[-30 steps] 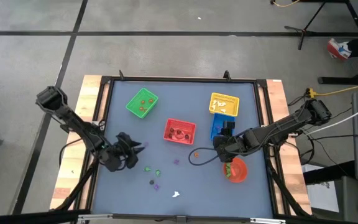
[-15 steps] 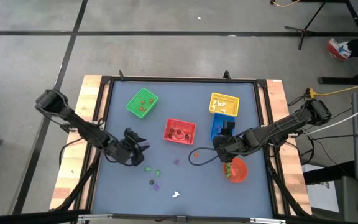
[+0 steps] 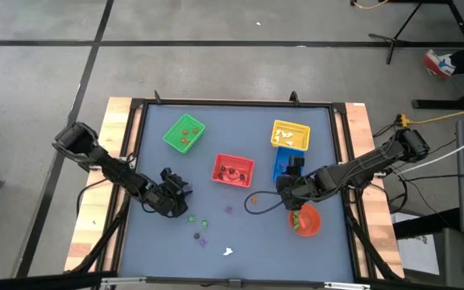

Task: Sort Halloween decoration
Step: Put the violet spider toy into the blue bin

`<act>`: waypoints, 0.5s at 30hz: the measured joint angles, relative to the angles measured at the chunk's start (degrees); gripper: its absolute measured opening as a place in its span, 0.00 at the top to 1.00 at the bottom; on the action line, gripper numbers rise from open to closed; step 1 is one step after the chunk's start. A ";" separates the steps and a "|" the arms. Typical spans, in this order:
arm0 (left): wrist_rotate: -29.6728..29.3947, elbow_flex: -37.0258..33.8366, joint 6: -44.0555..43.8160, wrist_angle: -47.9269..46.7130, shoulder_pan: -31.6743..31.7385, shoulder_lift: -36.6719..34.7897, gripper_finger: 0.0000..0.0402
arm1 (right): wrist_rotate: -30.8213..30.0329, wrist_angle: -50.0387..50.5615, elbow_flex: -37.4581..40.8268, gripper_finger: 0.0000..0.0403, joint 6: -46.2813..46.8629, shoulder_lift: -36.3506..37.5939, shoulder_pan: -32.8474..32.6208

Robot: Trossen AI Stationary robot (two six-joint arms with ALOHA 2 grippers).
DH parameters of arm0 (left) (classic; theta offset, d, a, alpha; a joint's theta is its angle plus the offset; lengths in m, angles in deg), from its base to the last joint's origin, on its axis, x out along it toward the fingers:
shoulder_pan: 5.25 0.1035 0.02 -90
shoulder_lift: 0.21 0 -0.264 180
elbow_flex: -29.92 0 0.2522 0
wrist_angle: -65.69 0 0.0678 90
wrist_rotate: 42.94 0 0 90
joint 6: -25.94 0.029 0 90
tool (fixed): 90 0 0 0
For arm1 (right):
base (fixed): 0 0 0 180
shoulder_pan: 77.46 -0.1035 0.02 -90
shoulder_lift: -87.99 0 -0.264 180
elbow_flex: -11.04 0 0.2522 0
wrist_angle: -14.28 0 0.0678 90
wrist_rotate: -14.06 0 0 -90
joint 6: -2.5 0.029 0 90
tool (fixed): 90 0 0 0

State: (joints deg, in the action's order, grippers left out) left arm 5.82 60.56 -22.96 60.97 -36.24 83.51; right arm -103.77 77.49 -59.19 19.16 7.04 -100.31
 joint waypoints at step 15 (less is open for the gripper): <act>-0.61 0.11 -0.33 1.09 -0.02 2.09 0.61 | 0.00 -0.07 0.00 0.46 -0.02 0.00 -0.01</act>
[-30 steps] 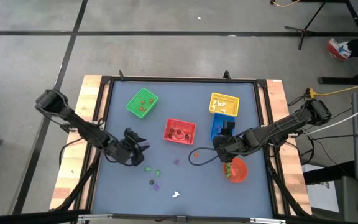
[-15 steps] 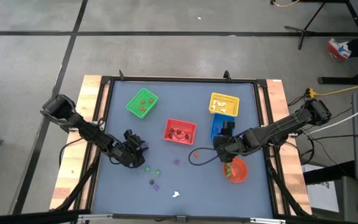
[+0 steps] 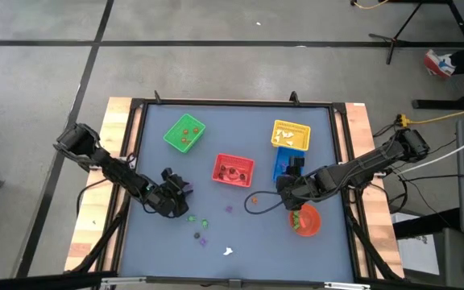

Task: Sort Halloween decoration
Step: Put the violet spider toy into the blue bin

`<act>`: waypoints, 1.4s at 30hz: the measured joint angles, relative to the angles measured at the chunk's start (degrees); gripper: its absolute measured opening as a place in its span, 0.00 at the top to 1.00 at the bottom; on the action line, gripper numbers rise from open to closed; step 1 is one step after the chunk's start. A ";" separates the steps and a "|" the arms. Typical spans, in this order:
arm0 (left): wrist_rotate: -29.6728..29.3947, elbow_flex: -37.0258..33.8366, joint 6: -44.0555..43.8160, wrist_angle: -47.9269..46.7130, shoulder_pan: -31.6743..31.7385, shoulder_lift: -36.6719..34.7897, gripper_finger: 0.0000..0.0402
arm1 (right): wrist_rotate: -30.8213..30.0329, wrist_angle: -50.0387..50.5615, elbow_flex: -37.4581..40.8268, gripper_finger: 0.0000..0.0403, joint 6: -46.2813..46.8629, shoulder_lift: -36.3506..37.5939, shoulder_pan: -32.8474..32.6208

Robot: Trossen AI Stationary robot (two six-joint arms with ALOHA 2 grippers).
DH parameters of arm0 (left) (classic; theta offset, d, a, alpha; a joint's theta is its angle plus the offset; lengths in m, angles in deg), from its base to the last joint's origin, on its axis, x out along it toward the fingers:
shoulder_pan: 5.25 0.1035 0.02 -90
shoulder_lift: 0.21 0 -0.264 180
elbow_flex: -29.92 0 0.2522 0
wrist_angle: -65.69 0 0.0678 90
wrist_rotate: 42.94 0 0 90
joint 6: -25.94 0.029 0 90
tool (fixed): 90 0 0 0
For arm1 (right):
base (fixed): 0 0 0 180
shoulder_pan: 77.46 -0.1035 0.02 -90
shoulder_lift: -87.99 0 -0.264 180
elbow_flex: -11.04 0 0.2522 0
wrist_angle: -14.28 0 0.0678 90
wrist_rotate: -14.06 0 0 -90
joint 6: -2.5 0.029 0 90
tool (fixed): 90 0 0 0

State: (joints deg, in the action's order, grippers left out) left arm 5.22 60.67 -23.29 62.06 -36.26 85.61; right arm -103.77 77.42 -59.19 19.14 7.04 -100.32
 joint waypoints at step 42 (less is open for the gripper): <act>-0.71 -0.13 -0.26 0.00 0.02 0.07 0.98 | 0.00 0.00 -0.02 0.46 0.00 0.02 0.02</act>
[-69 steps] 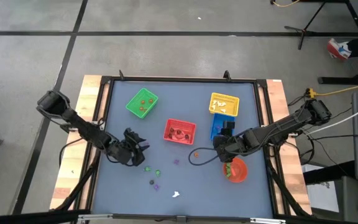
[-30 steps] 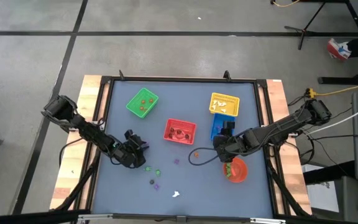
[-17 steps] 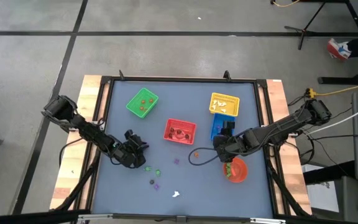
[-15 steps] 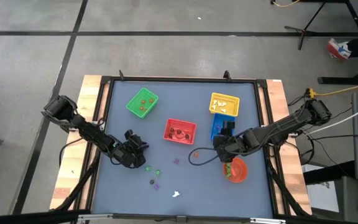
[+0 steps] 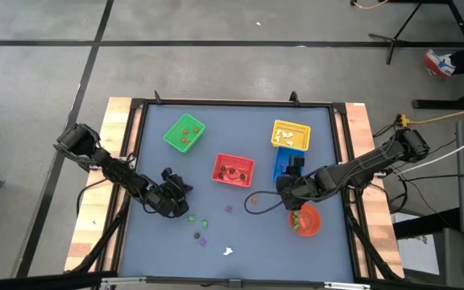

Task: Sort Halloween decoration
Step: Put the violet spider toy into the blue bin

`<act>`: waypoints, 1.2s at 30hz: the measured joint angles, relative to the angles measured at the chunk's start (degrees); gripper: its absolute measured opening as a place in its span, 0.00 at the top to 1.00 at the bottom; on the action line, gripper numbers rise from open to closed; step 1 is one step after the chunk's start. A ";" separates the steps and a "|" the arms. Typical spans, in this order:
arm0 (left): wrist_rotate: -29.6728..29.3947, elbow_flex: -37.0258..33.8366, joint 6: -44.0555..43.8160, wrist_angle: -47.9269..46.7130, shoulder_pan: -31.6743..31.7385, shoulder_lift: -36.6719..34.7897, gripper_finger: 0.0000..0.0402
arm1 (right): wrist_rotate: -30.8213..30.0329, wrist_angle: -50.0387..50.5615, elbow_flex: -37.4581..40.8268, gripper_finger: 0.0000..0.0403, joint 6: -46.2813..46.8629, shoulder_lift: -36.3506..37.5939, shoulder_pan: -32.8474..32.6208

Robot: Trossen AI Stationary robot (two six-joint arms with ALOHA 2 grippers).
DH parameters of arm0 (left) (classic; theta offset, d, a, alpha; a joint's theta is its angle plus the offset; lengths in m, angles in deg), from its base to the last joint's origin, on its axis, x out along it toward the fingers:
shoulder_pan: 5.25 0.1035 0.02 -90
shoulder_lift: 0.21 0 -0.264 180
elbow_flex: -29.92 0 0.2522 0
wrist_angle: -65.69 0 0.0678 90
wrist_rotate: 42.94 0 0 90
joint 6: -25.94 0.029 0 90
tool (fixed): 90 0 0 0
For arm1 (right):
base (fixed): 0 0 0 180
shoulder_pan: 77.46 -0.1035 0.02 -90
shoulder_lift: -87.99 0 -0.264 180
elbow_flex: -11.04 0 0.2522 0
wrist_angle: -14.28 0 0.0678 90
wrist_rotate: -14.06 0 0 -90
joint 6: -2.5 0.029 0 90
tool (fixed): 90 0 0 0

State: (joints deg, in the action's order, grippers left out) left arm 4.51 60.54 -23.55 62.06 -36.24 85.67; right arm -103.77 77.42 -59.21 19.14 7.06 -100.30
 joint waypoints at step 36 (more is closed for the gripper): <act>13.16 29.05 45.24 35.28 14.10 7.69 1.00 | 0.11 -2.30 -22.35 0.46 -0.66 0.07 -0.02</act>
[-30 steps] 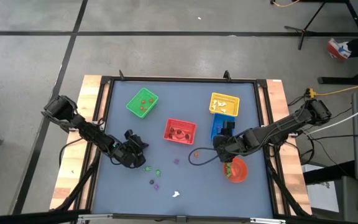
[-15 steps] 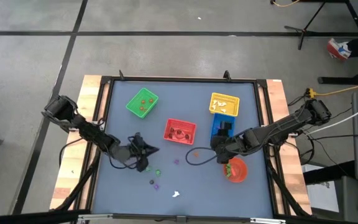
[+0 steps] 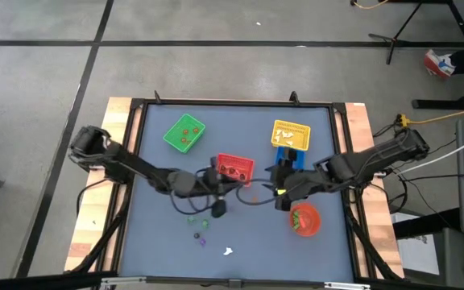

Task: Sort Halloween decoration
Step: Put the violet spider toy into the blue bin

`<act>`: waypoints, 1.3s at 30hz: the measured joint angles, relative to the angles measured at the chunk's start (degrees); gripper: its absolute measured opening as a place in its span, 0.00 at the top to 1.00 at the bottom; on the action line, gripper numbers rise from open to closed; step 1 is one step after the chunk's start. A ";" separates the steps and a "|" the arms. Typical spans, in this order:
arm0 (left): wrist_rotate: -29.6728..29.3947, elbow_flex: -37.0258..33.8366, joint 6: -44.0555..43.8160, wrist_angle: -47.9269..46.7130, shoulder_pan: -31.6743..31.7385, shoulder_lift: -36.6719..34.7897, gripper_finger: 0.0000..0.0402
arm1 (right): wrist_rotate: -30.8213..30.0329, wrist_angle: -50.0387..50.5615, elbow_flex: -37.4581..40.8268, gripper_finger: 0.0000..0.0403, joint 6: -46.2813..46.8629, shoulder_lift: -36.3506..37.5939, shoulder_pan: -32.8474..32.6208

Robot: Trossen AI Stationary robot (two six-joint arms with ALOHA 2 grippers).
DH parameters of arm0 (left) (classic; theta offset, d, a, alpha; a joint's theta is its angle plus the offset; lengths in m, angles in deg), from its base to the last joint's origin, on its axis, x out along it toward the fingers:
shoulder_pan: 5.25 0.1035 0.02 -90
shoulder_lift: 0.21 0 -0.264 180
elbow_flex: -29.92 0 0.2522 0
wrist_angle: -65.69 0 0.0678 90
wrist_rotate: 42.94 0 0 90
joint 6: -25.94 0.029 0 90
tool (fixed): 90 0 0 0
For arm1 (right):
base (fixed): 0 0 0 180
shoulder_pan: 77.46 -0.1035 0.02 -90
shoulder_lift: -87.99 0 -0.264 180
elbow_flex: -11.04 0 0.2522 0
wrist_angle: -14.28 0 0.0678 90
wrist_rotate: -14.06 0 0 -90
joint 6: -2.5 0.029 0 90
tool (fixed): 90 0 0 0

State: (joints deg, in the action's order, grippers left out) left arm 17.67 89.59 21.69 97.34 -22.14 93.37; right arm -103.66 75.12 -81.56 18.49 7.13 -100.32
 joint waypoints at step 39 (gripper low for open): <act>10.65 39.97 1.37 -1.24 13.14 43.47 0.88 | 2.86 10.26 -16.87 0.46 -0.07 0.02 0.00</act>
State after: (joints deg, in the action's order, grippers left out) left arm 28.32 129.56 23.06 96.09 -9.00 136.84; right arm -100.80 85.38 -98.42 18.42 7.15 -100.32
